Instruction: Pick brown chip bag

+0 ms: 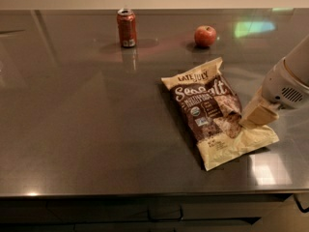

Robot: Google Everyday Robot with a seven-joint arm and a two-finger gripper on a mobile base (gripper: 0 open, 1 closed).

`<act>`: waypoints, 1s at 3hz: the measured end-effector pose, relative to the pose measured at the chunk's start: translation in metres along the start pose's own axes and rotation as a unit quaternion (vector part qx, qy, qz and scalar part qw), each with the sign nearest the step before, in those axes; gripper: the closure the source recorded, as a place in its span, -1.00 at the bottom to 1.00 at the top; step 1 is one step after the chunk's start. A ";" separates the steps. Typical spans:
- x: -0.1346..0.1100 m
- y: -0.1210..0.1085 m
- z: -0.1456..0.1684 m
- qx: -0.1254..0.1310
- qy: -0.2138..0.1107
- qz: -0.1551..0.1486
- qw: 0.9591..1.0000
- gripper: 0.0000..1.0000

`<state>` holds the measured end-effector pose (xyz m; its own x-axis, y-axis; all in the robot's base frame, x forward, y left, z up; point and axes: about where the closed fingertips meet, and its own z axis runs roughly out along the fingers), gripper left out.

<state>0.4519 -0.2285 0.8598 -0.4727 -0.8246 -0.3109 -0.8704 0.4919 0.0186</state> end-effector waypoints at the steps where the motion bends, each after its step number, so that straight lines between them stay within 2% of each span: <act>1: -0.006 -0.003 -0.010 0.002 -0.001 0.002 1.000 1.00; 3: -0.032 -0.004 -0.037 -0.007 -0.008 -0.010 1.000 1.00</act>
Offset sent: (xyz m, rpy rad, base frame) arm 0.0119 0.0088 0.0398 0.0029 0.0051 0.0035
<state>0.4658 -0.2147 0.9046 -0.4526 -0.8298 -0.3264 -0.8817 0.4712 0.0249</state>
